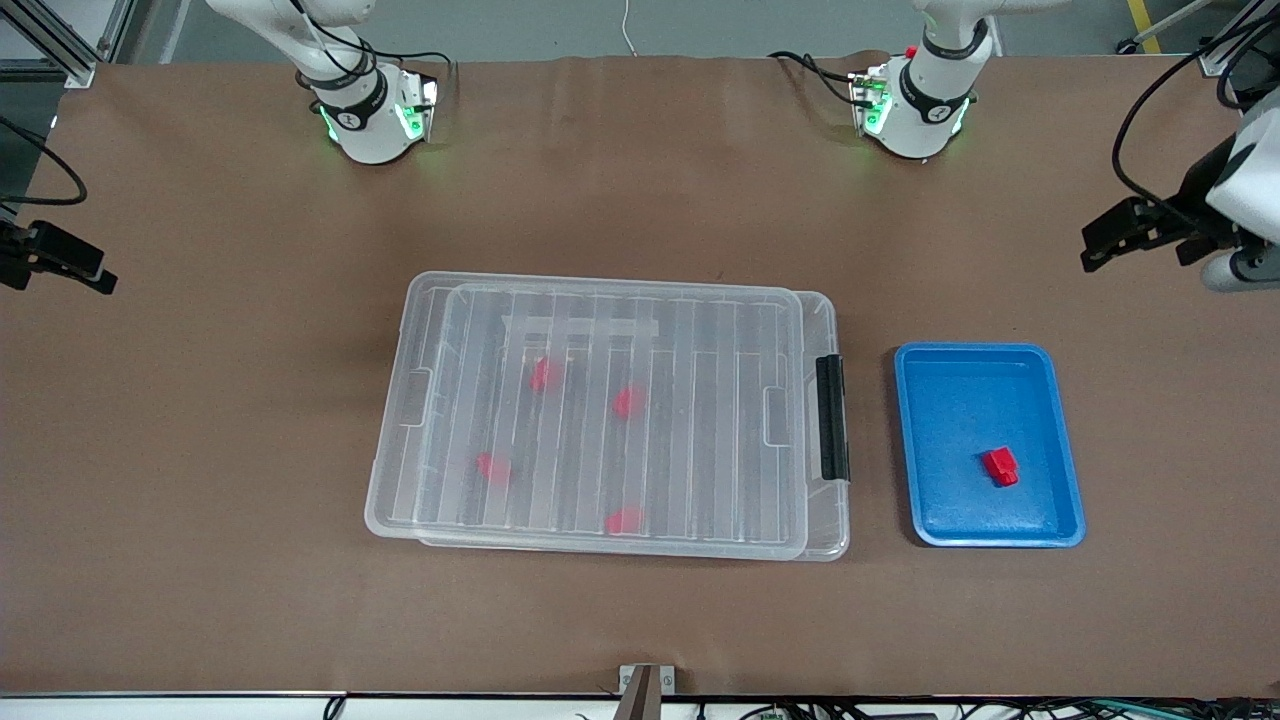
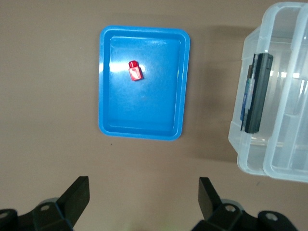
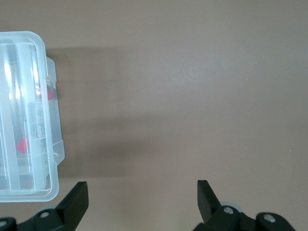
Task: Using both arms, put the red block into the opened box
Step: 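Move the right gripper toward the box lid while the left gripper reaches the tray, then lower the left gripper onto the red block while the right gripper reaches the lid, then grasp the red block with the left gripper while the right gripper slides the lid open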
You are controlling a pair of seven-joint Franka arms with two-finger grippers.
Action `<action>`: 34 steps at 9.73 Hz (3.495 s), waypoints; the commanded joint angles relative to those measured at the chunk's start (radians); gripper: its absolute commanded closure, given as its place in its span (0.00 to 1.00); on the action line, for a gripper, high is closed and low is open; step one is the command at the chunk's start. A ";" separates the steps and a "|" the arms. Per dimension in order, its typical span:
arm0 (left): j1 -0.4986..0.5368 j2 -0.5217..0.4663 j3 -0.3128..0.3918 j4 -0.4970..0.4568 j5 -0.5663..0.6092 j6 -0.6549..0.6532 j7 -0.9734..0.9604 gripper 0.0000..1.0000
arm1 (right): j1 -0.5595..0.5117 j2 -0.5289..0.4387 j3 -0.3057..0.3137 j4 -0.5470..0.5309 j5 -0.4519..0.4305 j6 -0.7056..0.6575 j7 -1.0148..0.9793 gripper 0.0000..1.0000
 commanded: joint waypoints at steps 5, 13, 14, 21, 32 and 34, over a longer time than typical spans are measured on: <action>0.059 0.282 -0.001 -0.160 0.027 0.411 -0.014 0.00 | 0.166 0.161 0.034 -0.072 0.015 0.179 0.252 0.00; 0.120 0.595 -0.002 -0.154 0.126 0.709 -0.083 0.02 | 0.195 0.286 0.172 -0.325 -0.042 0.645 0.451 0.00; 0.120 0.614 -0.002 -0.154 0.122 0.727 -0.086 0.05 | 0.201 0.297 0.172 -0.327 -0.045 0.662 0.451 0.00; 0.114 0.681 -0.002 -0.148 0.120 0.749 -0.096 0.74 | 0.115 0.300 0.162 -0.318 -0.149 0.547 0.336 0.00; 0.103 0.390 -0.203 0.003 0.117 0.303 -0.215 1.00 | 0.103 0.305 -0.026 -0.144 -0.197 0.336 0.124 0.00; 0.094 0.390 -0.283 0.008 0.126 0.292 -0.319 1.00 | 0.118 0.300 -0.019 0.008 -0.188 0.242 0.202 0.00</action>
